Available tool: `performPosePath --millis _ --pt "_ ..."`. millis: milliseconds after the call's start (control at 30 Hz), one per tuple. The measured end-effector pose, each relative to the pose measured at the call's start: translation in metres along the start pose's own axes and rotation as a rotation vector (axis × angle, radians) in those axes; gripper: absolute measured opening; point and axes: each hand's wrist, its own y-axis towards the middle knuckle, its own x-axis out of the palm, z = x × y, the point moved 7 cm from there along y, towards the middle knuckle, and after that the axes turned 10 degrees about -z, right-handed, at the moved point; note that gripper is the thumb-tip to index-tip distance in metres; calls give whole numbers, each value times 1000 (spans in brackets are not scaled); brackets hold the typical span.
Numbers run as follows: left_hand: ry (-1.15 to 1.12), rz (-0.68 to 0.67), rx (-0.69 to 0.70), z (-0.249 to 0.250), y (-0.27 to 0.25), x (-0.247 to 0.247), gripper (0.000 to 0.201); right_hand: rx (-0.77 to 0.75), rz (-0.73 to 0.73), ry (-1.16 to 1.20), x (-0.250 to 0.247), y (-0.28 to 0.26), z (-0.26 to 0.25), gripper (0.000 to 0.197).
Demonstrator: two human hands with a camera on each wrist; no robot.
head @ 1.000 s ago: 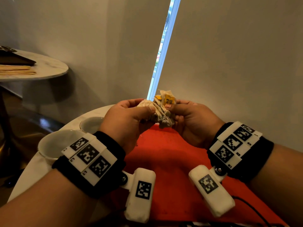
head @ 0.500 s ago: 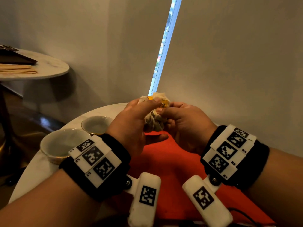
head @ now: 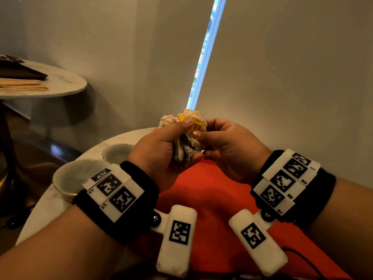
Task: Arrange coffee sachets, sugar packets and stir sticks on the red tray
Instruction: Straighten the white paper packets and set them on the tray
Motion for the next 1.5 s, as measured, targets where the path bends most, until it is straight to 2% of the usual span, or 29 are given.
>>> performPosePath --millis 233,433,533,633,700,767,867,900,1000,1033,1133,1233,1267,1333,1400,1500 --pt "-26 95 -4 1 0 -8 34 -14 46 4 -11 1 5 19" --pt "-15 240 134 18 -5 -17 19 11 112 -4 -28 4 6 12" --pt "-17 275 225 33 -7 -20 20 78 188 -99 -47 12 14 7" --pt "-32 289 292 45 -10 -24 22 223 224 -223 -63 25 36 8" --pt "-53 296 320 48 -11 -25 18 334 177 -406 -64 34 52 2" --pt "-52 299 325 49 -12 -24 15 431 72 -625 -60 42 67 10" --pt "-33 304 315 46 -12 -24 11 532 -87 -834 -43 48 86 10" --pt "-28 303 313 45 -12 -23 11 557 -113 -844 -39 50 91 11" --pt "-17 307 295 43 -11 -23 13 615 -114 -724 -36 58 106 34" --pt "-16 310 289 42 -11 -23 12 616 -107 -697 -36 62 107 34" --pt "-17 304 280 40 -11 -22 11 564 -87 -725 -38 72 105 17" --pt "-24 294 271 39 -10 -22 11 558 -33 -695 -44 76 106 26" --pt "-27 296 266 39 -10 -23 12 561 -30 -734 -44 77 104 28" --pt "-29 303 262 39 -9 -25 13 545 -29 -956 -43 76 92 26" --pt "-25 304 263 39 -9 -24 9 451 -33 -1114 -36 71 73 22" --pt "-16 306 260 39 -10 -22 8 402 -187 -1224 -23 61 62 31"
